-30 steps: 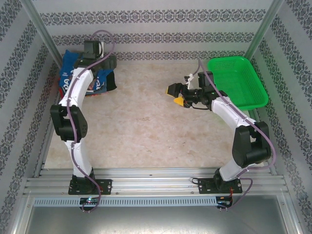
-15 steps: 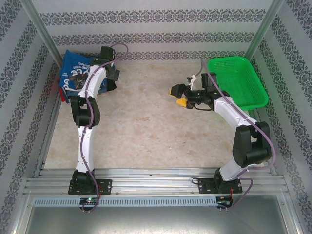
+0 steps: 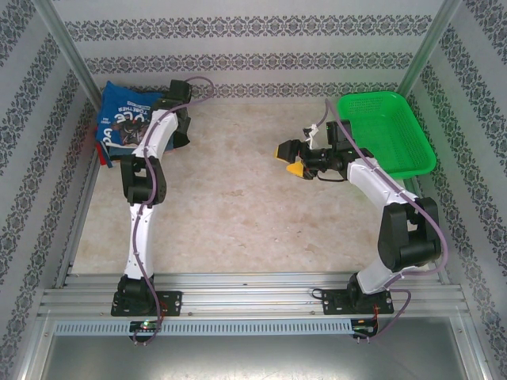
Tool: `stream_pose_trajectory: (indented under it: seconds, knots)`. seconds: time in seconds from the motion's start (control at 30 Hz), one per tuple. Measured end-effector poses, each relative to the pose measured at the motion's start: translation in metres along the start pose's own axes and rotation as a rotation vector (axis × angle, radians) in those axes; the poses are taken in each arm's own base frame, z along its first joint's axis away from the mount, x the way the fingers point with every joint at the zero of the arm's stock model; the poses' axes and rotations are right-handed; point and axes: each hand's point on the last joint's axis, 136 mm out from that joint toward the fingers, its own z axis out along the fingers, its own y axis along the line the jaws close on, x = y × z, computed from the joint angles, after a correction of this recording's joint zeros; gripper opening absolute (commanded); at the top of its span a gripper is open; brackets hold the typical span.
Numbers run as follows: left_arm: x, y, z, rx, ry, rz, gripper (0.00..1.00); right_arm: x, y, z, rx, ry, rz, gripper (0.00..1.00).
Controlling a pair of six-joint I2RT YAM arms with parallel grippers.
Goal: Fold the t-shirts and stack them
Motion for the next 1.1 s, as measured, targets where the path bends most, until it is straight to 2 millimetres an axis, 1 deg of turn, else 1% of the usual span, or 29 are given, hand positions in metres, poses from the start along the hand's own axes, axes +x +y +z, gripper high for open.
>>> stream_pose_trajectory:
  seconds: [0.03, 0.07, 0.1, 0.13, 0.17, 0.23, 0.33, 0.47, 0.57, 0.7, 0.8, 0.97, 1.1]
  knots:
    - [0.000, 0.001, 0.003, -0.015, -0.001, 0.000, 0.78, 0.001, -0.001, 0.000, 0.002, 0.003, 0.001, 0.98]
    - [0.000, 0.001, 0.005, -0.024, 0.000, -0.004, 0.68, 0.002, -0.001, 0.000, 0.003, 0.005, 0.001, 0.98]
    - [0.001, 0.002, 0.007, -0.035, 0.001, -0.007, 0.56, 0.002, -0.002, 0.000, 0.005, 0.008, 0.001, 0.98]
    - [0.001, 0.004, 0.008, -0.049, 0.001, -0.011, 0.48, 0.003, -0.002, 0.000, 0.008, 0.011, 0.002, 0.98]
    - [0.001, 0.006, 0.009, -0.058, 0.001, -0.017, 0.43, 0.004, -0.003, 0.000, 0.009, 0.014, 0.003, 0.98]
    - [0.000, 0.011, 0.010, -0.075, 0.002, -0.028, 0.38, 0.006, -0.004, 0.000, 0.012, 0.020, 0.005, 0.98]
    - [-0.005, 0.019, 0.007, -0.082, -0.014, -0.059, 0.26, 0.007, -0.004, 0.000, 0.013, 0.026, 0.013, 0.98]
    - [-0.009, 0.025, 0.004, -0.062, -0.029, -0.097, 0.06, 0.007, -0.003, 0.000, 0.008, 0.025, 0.011, 0.98]
    - [-0.010, 0.031, 0.002, -0.030, -0.036, -0.132, 0.00, 0.007, 0.000, 0.002, 0.001, 0.025, 0.000, 0.98]
    - [-0.010, 0.048, -0.005, 0.025, -0.050, -0.210, 0.00, 0.011, 0.005, 0.009, -0.008, 0.041, -0.007, 0.98]
    - [-0.014, 0.068, -0.015, 0.074, -0.079, -0.293, 0.00, 0.015, 0.007, 0.017, -0.014, 0.056, -0.006, 0.98]
    - [-0.017, 0.107, -0.037, 0.167, -0.131, -0.448, 0.00, 0.016, 0.010, 0.032, -0.025, 0.082, -0.006, 0.98]
    - [-0.012, 0.128, -0.049, 0.241, -0.161, -0.561, 0.00, 0.019, 0.016, 0.045, -0.035, 0.107, -0.016, 0.98]
